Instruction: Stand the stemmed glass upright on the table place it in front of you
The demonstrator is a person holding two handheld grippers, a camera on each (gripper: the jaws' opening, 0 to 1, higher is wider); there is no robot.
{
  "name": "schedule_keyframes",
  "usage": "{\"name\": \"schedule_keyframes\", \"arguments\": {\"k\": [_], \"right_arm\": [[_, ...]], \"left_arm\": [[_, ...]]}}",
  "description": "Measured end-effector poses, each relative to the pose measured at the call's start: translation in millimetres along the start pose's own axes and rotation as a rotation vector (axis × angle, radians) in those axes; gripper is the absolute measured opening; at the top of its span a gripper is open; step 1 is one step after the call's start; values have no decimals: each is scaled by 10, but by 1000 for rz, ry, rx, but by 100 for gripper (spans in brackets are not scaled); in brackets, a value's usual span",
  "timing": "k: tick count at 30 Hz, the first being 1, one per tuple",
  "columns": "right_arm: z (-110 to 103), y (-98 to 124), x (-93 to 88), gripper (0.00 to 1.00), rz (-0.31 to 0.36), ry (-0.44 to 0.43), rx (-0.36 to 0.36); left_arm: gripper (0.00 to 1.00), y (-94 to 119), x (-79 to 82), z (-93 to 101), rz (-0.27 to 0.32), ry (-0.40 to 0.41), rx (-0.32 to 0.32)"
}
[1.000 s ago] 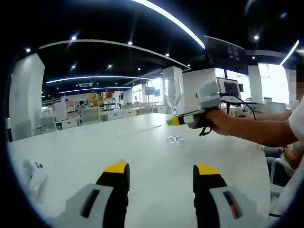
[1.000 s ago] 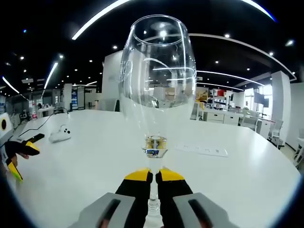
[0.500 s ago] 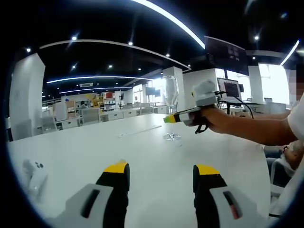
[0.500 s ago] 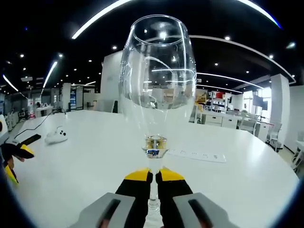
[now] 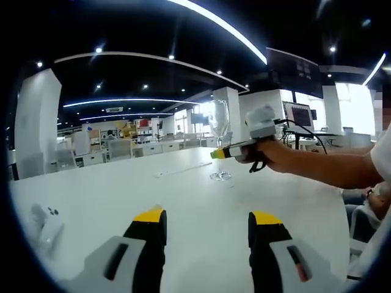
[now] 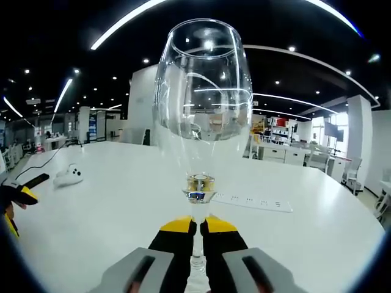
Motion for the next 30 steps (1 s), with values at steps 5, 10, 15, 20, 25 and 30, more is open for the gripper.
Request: {"name": "schedule_keyframes", "arguments": {"k": [5, 10, 15, 20, 25, 30], "right_arm": [[14, -51, -5, 9, -2, 0, -3], [32, -107, 2, 9, -5, 6, -7], [77, -164, -1, 9, -4, -15, -10], [112, -210, 14, 9, -1, -50, -6], [143, -246, 26, 9, -1, -70, -11], [157, -268, 48, 9, 2, -71, -13]], "left_arm": [[54, 7, 12, -19, 7, 5, 13], [54, 3, 4, -29, 0, 6, 17], [54, 11, 16, -41, 7, 10, 24], [54, 16, 17, -51, 8, 10, 32], [54, 14, 10, -57, 4, 3, 35], [54, 16, 14, -63, 7, 6, 37]]}}
Point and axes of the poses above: the point that each gripper's makers call its tool centre point, and the gripper's own axes: y roughly backward along the fingers, z roughly to its right, x roughly out of its top, the point moved 5 cm from there along y, roughly backward along the fingers, and after that the axes turned 1 degree about -x, right-handed, at the moved point
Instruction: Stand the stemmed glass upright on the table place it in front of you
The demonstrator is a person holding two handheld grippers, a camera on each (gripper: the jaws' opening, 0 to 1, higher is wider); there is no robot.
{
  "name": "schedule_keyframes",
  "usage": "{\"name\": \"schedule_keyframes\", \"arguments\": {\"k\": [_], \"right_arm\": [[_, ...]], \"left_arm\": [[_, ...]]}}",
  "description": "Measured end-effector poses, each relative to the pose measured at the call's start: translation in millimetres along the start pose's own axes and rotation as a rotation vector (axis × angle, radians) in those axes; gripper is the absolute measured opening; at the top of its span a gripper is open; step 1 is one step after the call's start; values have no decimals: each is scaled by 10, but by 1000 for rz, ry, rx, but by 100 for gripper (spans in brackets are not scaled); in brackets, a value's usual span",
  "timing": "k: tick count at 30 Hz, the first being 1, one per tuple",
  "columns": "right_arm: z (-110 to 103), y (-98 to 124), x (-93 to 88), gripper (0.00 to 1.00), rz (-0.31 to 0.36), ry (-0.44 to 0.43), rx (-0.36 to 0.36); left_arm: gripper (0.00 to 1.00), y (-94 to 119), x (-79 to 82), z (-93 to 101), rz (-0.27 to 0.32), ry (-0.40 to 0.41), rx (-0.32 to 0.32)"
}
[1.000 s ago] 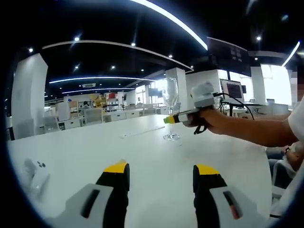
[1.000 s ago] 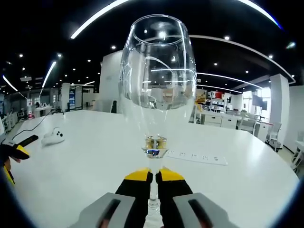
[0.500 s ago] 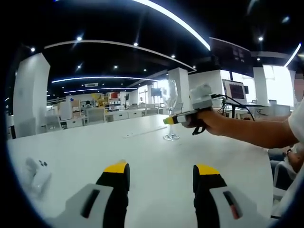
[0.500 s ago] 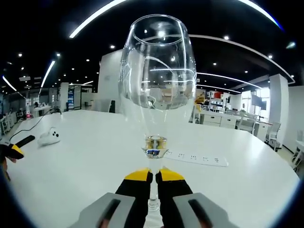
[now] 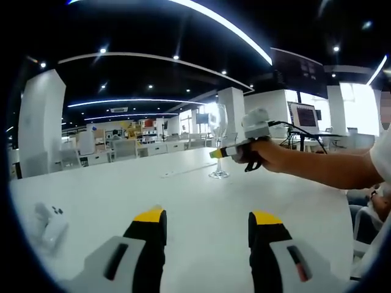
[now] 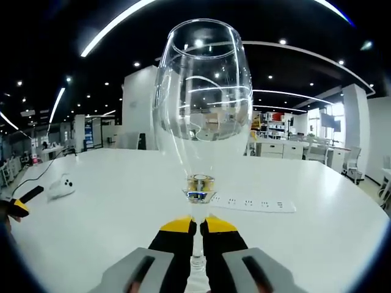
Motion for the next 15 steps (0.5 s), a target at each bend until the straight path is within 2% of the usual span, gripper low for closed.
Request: {"name": "schedule_keyframes", "arguments": {"k": [15], "right_arm": [[73, -128, 34, 9, 0, 18, -19]], "left_arm": [[54, -6, 0, -31, 2, 11, 9]]}}
Point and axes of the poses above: the point that each gripper's makers call its tool centre point, and the gripper's own axes: y roughly backward along the fingers, z roughly to its right, x roughly out of its top, the point moved 5 cm from there along y, roughly backward along the fingers, and after that the axes turned 1 degree about -x, right-handed, at the moved point
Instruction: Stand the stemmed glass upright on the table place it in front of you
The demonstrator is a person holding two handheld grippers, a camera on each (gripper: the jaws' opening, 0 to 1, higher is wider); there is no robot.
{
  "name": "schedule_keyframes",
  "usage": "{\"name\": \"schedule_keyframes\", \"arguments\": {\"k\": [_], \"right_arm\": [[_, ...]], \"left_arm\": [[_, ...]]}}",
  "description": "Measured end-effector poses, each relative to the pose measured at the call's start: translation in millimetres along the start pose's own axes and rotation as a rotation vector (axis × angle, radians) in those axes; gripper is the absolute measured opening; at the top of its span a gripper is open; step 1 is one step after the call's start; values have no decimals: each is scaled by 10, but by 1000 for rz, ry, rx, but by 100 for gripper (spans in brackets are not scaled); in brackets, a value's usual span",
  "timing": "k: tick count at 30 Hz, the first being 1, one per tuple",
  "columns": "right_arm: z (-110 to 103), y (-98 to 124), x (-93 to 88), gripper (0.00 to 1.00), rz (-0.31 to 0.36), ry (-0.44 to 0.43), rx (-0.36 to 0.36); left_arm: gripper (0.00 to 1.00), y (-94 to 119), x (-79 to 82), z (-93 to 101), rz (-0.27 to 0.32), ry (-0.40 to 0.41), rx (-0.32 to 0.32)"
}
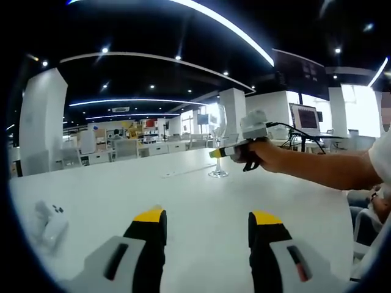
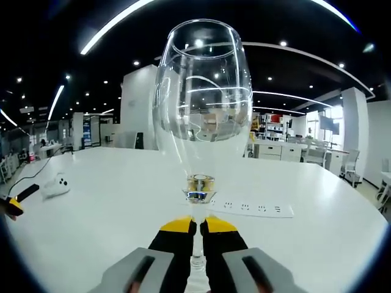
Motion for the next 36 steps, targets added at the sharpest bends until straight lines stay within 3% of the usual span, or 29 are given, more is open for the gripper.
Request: {"name": "schedule_keyframes", "arguments": {"k": [36], "right_arm": [[108, -268, 50, 9, -3, -8, -14]], "left_arm": [[54, -29, -12, -26, -14, -11, 13]]}}
Point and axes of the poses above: the point that each gripper's makers call its tool centre point, and the gripper's own axes: y roughly backward along the fingers, z roughly to its right, x roughly out of its top, the point moved 5 cm from there along y, roughly backward along the fingers, and after that the axes turned 1 degree about -x, right-handed, at the moved point
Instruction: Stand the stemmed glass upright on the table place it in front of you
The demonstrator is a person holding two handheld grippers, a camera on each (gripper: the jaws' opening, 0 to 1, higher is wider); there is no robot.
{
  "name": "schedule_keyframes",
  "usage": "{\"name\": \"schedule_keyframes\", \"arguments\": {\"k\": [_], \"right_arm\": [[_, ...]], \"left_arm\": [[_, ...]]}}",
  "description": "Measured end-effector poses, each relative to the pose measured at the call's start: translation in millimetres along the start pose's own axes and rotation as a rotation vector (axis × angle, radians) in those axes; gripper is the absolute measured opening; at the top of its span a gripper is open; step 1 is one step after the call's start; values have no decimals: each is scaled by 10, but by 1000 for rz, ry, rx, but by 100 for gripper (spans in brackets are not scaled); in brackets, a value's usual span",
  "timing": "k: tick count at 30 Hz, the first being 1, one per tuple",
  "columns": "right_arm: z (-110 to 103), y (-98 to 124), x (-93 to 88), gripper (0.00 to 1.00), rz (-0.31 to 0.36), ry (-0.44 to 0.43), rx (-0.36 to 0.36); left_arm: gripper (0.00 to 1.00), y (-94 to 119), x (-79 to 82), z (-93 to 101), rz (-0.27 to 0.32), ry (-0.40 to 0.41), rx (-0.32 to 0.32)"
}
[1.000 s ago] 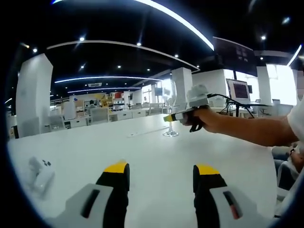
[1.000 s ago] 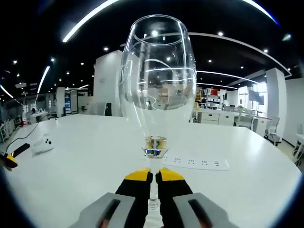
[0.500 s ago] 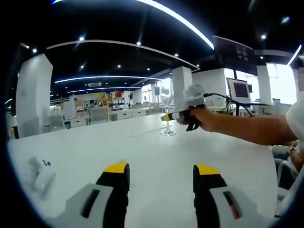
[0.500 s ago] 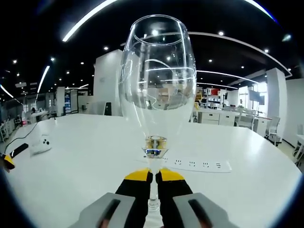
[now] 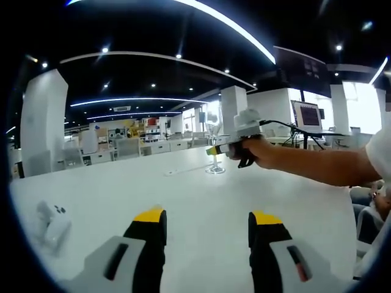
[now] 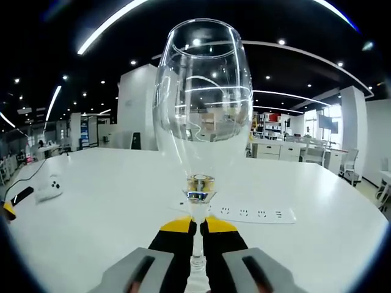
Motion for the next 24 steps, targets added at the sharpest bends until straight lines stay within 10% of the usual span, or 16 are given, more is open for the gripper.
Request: {"name": "schedule_keyframes", "arguments": {"k": [24], "right_arm": [[-24, -169, 23, 9, 0, 13, -6]], "left_arm": [[54, 2, -3, 7, 0, -1, -2]]}}
Point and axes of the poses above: the point that each gripper's makers call its tool centre point, and the gripper's own axes: y roughly backward along the fingers, z roughly to its right, x roughly out of its top, the point moved 5 cm from there along y, roughly backward along the fingers, and after that the axes turned 1 degree about -x, right-handed, at the moved point
